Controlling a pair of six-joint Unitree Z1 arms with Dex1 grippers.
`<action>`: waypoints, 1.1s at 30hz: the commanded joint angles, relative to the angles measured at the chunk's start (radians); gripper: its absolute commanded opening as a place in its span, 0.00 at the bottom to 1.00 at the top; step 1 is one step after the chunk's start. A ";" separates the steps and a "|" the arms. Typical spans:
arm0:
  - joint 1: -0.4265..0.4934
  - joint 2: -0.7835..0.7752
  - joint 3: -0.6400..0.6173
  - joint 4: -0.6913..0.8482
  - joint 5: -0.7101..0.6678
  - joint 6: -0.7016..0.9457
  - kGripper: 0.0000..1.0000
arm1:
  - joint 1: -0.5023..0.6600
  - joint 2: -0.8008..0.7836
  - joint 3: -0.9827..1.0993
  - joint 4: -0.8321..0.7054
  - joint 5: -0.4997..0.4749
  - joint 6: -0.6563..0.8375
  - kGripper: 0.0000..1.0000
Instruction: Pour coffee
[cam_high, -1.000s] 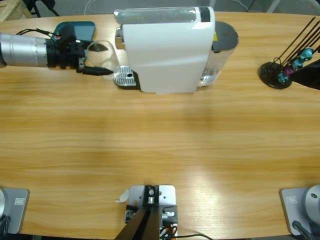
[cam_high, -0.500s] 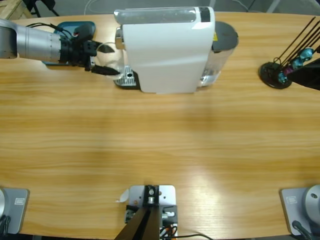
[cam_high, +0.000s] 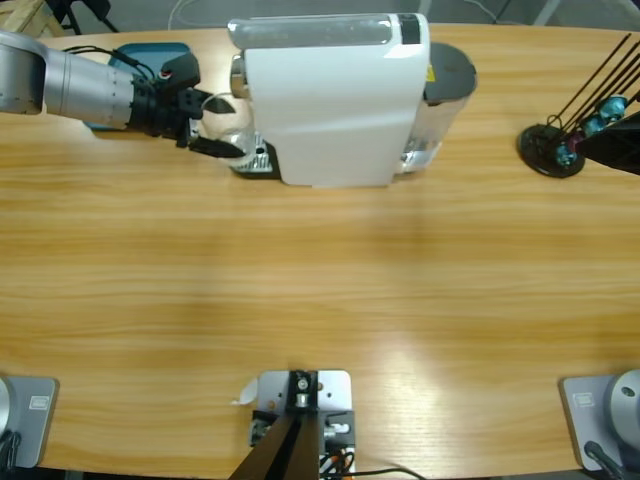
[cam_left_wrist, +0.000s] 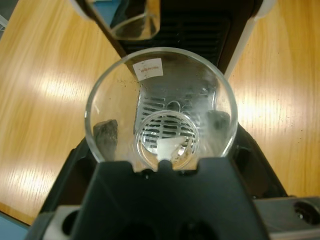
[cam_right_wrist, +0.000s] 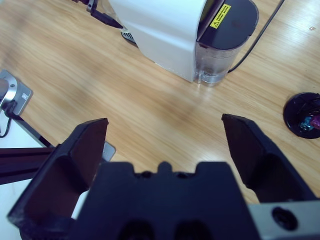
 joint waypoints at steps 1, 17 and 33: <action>-0.054 0.083 -0.056 0.085 0.050 0.011 0.00 | 0.003 -0.001 0.036 -0.009 -0.008 -0.003 1.00; -0.003 0.058 -0.053 0.103 -0.082 -0.012 1.00 | 0.003 0.014 0.049 -0.033 0.003 0.003 1.00; 0.184 -0.236 0.153 0.103 -0.242 -0.007 1.00 | -0.024 0.071 -0.072 -0.023 -0.088 0.007 1.00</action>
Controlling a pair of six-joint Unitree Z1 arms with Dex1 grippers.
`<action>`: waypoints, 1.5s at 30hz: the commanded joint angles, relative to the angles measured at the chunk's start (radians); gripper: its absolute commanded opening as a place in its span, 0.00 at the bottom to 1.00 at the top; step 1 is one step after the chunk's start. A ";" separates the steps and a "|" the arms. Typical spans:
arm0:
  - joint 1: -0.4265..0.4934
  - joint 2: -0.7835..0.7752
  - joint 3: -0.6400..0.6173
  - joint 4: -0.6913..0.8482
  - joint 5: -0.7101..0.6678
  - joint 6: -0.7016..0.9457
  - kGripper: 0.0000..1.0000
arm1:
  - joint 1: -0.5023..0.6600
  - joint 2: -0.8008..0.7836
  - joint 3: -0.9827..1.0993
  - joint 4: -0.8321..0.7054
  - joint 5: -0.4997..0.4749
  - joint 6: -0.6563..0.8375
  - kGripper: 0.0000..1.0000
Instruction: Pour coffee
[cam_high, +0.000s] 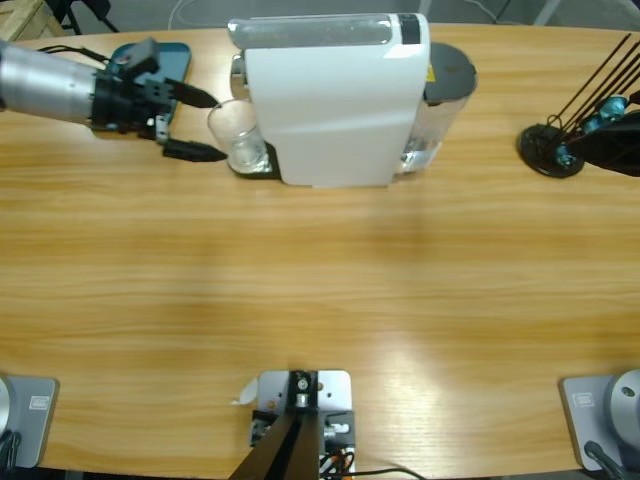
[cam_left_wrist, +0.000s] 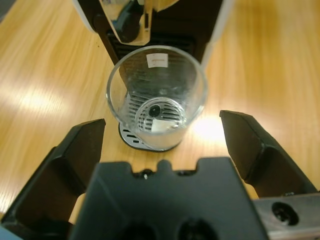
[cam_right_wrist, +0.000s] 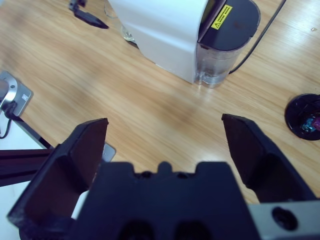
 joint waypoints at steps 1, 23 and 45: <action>0.071 -0.236 0.156 0.019 0.012 -0.041 1.00 | -0.062 0.103 -0.126 0.001 -0.091 -0.001 0.86; -0.154 -0.522 0.295 0.023 0.382 -0.573 1.00 | -0.256 0.738 -0.764 0.212 0.044 -0.094 0.00; -0.154 -0.470 0.294 0.022 0.382 -0.602 1.00 | -0.256 0.825 -0.766 0.234 -0.015 -0.089 0.00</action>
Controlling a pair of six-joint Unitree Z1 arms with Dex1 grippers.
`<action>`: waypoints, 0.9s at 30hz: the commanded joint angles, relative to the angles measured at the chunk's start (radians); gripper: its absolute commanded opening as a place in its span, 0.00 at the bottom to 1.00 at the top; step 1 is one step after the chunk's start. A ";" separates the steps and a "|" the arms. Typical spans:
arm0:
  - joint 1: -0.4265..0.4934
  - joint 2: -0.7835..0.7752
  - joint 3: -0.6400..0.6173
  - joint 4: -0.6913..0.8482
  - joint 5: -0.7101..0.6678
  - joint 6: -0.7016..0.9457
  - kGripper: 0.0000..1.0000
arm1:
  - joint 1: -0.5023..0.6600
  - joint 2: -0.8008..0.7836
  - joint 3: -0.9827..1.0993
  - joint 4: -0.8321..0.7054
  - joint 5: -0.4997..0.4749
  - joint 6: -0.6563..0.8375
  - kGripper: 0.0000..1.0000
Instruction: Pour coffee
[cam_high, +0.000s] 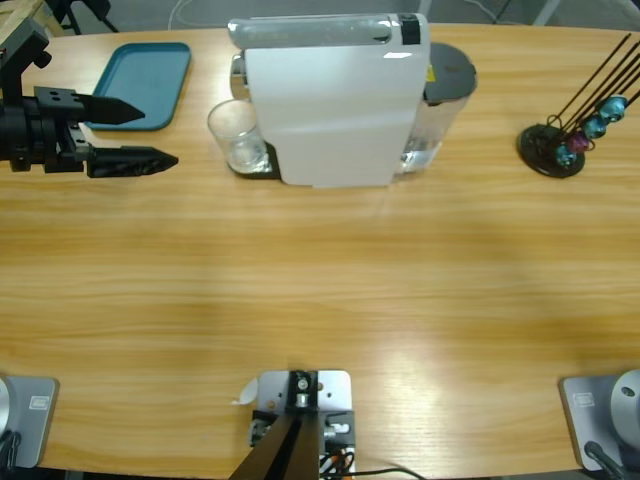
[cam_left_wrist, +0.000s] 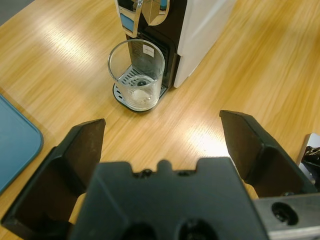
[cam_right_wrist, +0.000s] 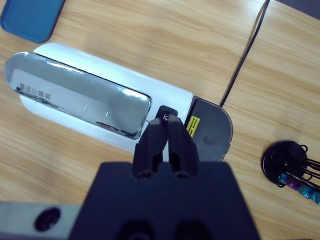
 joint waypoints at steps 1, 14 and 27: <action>-0.006 0.046 0.036 0.010 0.013 -0.016 1.00 | -0.010 0.089 0.001 0.012 -0.010 -0.007 0.00; -0.006 0.058 0.031 0.005 0.014 -0.014 1.00 | -0.010 0.089 0.014 0.027 -0.025 -0.004 0.00; -0.006 0.052 0.032 0.005 0.019 -0.014 1.00 | -0.010 0.118 0.020 0.025 -0.020 -0.002 0.00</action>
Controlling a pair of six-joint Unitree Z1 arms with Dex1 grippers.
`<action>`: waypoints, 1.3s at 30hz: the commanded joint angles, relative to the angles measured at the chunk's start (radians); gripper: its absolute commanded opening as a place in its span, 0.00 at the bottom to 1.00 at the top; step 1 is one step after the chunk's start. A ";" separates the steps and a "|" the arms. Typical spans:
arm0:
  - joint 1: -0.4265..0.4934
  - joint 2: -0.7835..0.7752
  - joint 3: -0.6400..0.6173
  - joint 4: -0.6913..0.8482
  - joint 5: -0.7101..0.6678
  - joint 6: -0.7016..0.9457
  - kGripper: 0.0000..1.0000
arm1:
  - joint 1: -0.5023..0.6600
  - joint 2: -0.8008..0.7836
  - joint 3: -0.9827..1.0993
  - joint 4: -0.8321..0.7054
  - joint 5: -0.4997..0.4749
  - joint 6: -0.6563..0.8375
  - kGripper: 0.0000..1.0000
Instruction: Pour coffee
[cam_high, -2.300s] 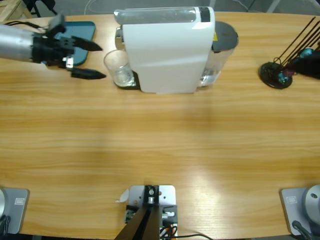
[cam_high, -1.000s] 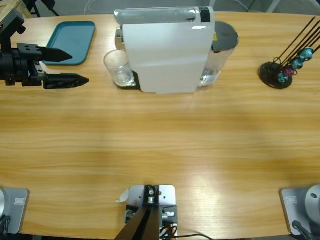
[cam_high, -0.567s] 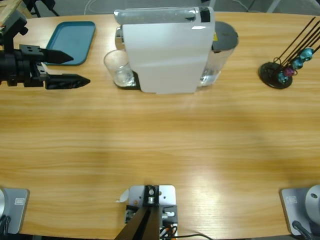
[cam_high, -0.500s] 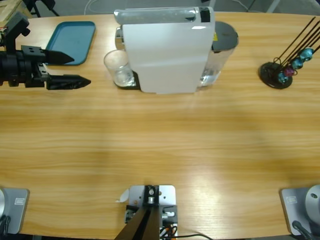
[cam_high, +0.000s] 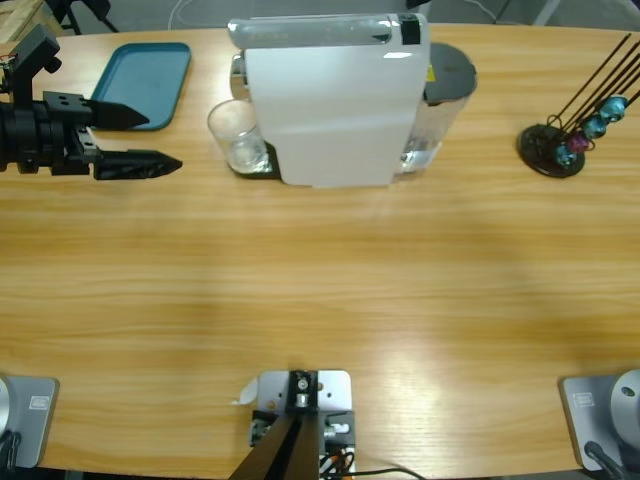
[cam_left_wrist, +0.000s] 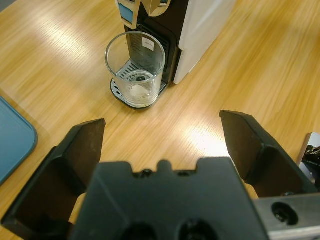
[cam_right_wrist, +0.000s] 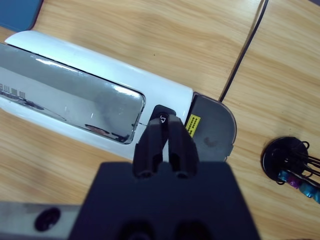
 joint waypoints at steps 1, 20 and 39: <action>-0.006 0.030 0.032 0.005 0.019 -0.008 1.00 | -0.010 0.077 0.025 0.011 -0.011 -0.002 0.00; -0.005 0.002 0.033 0.005 0.038 0.000 1.00 | 0.020 -0.113 -0.051 0.027 0.050 -0.016 1.00; -0.006 -0.015 0.047 0.017 0.066 0.038 1.00 | 0.042 -0.156 0.087 0.039 0.087 0.084 1.00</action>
